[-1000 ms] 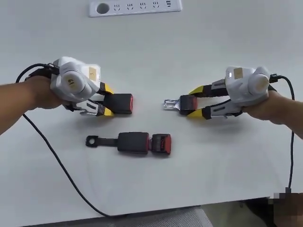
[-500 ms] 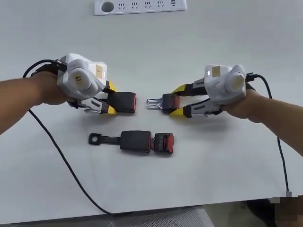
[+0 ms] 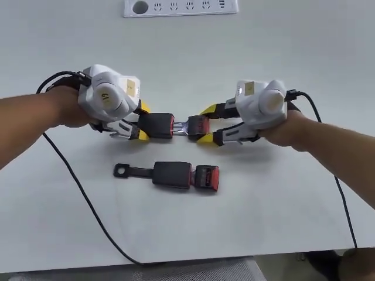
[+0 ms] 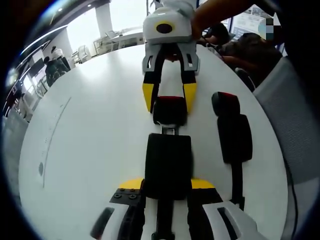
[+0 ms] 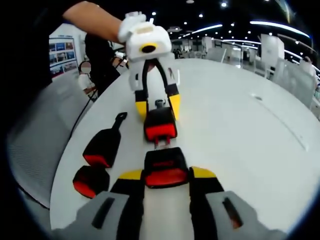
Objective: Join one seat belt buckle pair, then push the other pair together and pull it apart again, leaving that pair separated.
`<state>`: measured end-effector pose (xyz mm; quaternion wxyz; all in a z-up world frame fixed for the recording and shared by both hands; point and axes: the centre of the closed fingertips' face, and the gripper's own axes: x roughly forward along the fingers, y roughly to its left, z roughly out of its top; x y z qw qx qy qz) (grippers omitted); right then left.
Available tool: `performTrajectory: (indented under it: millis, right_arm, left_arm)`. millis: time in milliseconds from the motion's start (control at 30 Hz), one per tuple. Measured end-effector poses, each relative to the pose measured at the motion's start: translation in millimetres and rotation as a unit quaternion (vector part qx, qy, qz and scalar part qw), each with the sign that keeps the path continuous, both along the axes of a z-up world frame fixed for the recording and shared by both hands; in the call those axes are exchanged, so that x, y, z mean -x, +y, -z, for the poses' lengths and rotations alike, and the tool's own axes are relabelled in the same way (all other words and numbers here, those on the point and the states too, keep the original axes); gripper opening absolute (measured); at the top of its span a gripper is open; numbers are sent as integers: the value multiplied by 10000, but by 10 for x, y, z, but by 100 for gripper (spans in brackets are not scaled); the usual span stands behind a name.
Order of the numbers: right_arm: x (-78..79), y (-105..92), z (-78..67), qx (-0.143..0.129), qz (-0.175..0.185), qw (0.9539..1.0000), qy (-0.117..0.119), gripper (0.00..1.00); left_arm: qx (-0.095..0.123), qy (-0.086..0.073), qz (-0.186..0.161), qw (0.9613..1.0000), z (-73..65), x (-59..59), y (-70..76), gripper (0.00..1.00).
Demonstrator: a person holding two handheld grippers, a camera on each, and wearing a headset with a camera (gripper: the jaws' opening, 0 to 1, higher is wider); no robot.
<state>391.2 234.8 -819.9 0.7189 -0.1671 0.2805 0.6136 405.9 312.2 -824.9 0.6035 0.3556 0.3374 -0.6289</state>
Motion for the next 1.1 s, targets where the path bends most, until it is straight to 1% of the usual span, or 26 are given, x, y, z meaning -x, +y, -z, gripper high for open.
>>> performTrajectory:
  millis: [100, 367, 533, 667, 800, 1100]
  right_arm:
    - [-3, 23, -2, 59, -48, 10000, -30, 34]
    - [-28, 12, 9, 188, -22, 9998, 25, 34]
    - [-52, 39, 9, 332, -89, 9994, 40, 34]
    - [-70, 142, 13, 325, -26, 9995, 57, 34]
    - [-108, 166, 31, 371, 102, 9992, 141, 33]
    - [-153, 163, 69, 509, 173, 9985, 114, 33]
  left_arm:
    - [-19, -11, 8, 10000, 2, -1, 2, 33]
    - [-57, -70, 21, 10000, 3, 10, 0, 33]
    - [-101, -54, 22, 9999, 6, 9, -2, 32]
    - [-134, -57, 37, 9999, 10, 15, -5, 32]
    - [-135, -54, 40, 9999, 12, 15, -3, 32]
    - [-156, -57, 40, 9999, 12, 17, -5, 32]
